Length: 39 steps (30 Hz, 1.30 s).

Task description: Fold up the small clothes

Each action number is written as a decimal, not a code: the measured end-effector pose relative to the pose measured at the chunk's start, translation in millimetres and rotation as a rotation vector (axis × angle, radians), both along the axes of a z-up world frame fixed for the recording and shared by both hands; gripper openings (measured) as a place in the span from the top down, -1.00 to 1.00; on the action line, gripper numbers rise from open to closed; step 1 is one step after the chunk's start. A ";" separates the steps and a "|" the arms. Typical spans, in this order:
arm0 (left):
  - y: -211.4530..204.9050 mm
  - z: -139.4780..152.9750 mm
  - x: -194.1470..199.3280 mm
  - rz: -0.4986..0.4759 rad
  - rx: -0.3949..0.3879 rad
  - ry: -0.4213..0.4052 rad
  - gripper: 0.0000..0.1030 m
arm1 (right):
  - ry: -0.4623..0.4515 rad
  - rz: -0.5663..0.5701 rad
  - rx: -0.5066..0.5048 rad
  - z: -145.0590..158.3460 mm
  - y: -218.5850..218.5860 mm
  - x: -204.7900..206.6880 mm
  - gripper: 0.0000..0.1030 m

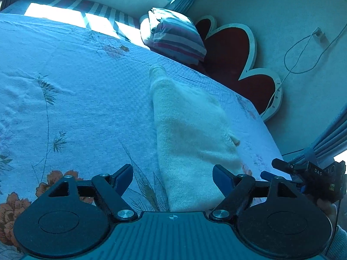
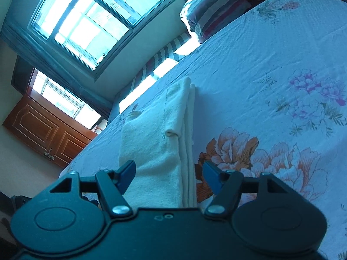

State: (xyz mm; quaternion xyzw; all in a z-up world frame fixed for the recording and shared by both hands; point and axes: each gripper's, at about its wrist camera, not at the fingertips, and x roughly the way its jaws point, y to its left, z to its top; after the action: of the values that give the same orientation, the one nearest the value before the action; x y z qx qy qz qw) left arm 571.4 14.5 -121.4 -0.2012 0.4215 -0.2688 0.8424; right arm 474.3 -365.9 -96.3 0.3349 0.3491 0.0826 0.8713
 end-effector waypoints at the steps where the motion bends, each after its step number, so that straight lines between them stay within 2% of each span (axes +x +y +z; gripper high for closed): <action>1: -0.4 -3.4 8.7 -0.002 -0.008 0.018 -0.35 | 0.007 -0.001 0.000 -3.1 -2.2 6.5 -0.32; 3: -3.5 -11.1 26.1 -0.006 -0.007 0.040 -0.34 | 0.028 0.015 0.000 -9.4 -5.2 22.6 -0.32; 4: -6.3 -15.0 35.5 -0.016 -0.001 0.056 -0.34 | 0.039 0.020 -0.002 -12.4 -6.3 29.9 -0.42; 7: -16.8 -25.5 63.5 -0.086 -0.012 0.143 -0.34 | 0.057 0.074 0.018 -21.6 -8.9 53.9 -0.44; 9: -24.3 -26.3 75.7 -0.105 -0.007 0.126 -0.34 | 0.076 0.104 0.018 -27.1 -10.2 70.5 -0.43; 11: -26.7 -31.6 89.9 -0.123 -0.064 0.151 -0.34 | 0.098 0.133 0.055 -36.4 -16.1 87.3 -0.32; 13: -29.9 -36.7 101.0 -0.154 -0.098 0.157 -0.34 | 0.125 0.172 0.108 -45.5 -20.6 101.1 -0.08; 21: -40.8 -50.5 134.4 -0.226 -0.205 0.172 -0.34 | 0.135 0.307 0.201 -54.1 -21.6 136.7 -0.08; 28: -49.1 -57.6 150.5 -0.262 -0.258 0.163 -0.34 | 0.116 0.366 0.189 -45.9 -16.1 148.0 -0.14; 31: -55.0 -57.0 154.7 -0.261 -0.250 0.141 -0.34 | 0.095 0.400 0.164 -43.7 -9.0 152.9 -0.14; 32: -56.8 -56.6 153.8 -0.253 -0.248 0.129 -0.27 | 0.088 0.410 0.158 -43.0 -7.3 156.0 -0.14; 33: -59.4 -55.2 151.5 -0.241 -0.212 0.111 0.06 | 0.084 0.414 0.156 -42.4 -6.3 156.7 -0.14; 34: -62.5 -53.9 149.6 -0.232 -0.167 0.090 0.20 | 0.080 0.416 0.154 -42.0 -5.8 155.7 -0.13; 35: -62.0 -53.4 147.9 -0.222 -0.169 0.087 0.22 | 0.075 0.419 0.147 -41.1 -5.7 155.5 -0.11; 36: -63.2 -52.5 146.6 -0.214 -0.164 0.081 0.24 | 0.074 0.415 0.142 -40.6 -6.4 153.5 -0.01; 37: -66.6 -49.3 143.8 -0.212 -0.134 0.058 0.25 | 0.079 0.402 0.127 -40.0 -5.2 154.5 0.20; 39: -73.3 -38.9 137.8 -0.204 -0.072 0.017 0.33 | 0.085 0.382 0.086 -37.1 -3.8 152.0 0.33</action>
State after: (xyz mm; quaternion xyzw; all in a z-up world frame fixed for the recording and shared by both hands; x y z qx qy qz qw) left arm 709.2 -58.7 -160.3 -0.1899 0.4369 -0.3663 0.7993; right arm 626.4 -369.7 -133.3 0.3028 0.4390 0.2470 0.8091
